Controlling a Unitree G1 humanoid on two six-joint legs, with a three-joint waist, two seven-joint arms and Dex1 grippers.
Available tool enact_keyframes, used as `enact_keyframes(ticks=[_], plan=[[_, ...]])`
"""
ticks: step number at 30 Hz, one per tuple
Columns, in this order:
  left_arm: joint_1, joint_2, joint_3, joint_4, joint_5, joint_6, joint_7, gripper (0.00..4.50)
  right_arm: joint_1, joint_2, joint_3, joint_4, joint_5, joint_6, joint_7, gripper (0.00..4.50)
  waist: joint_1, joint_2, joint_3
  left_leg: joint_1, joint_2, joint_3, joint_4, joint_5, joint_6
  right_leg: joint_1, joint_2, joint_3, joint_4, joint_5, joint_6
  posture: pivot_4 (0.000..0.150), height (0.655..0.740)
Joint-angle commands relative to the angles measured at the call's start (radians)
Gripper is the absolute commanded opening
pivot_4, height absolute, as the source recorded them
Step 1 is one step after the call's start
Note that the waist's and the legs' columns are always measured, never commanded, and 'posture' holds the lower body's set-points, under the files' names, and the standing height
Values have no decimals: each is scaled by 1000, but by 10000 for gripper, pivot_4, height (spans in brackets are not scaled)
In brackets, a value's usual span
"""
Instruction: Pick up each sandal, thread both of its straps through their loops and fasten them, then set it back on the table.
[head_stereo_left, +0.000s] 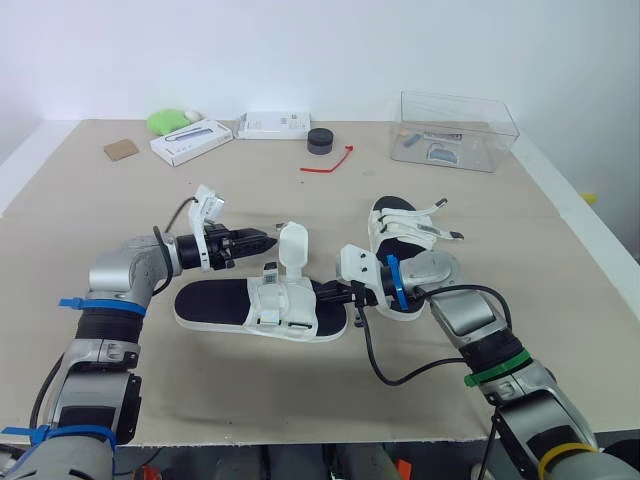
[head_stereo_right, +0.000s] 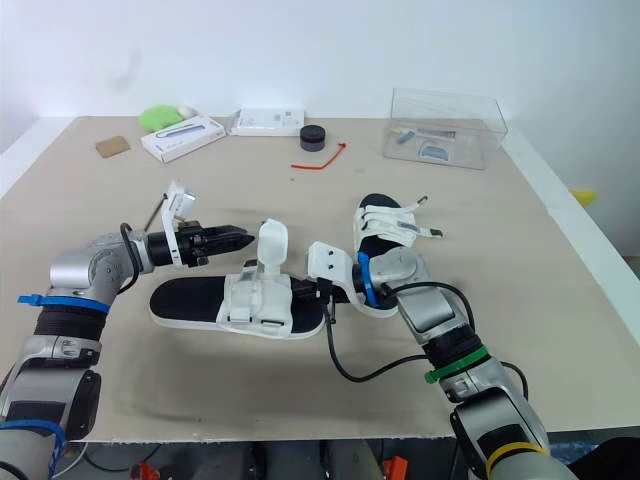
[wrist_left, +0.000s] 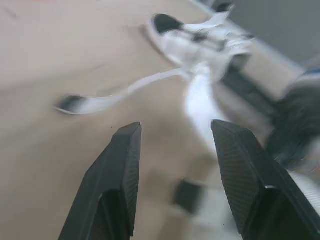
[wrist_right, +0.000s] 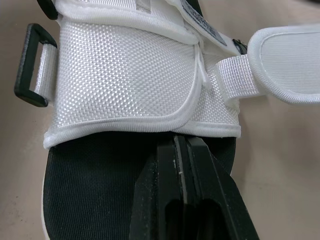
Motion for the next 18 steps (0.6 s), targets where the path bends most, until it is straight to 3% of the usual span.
enact_keyframes(ticks=[1,5,10,18], plan=[[-74,-27,85,-3,-140,221,22,22738,-13,3,1,-9,3,-15,7,0,0,0,0,0,0,-1,0,0,0,0,0,-1,0,0,0,1500,7400],[-179,-74,183,137,-204,358,112,22738,-6,-2,1,-14,1,-17,7,0,0,0,0,0,0,-2,1,0,0,1,0,-1,0,0,0,1500,7400],[-265,-110,203,283,-186,424,186,22738,-1,-2,2,-23,1,-15,3,0,-2,0,0,0,0,-2,1,0,0,1,0,-1,1,0,0,1500,7400],[-308,-107,204,369,-161,404,178,22738,13,-10,1,-44,1,-8,-1,0,-2,0,0,0,0,-2,1,0,-1,0,0,-1,1,0,0,1500,7400]])
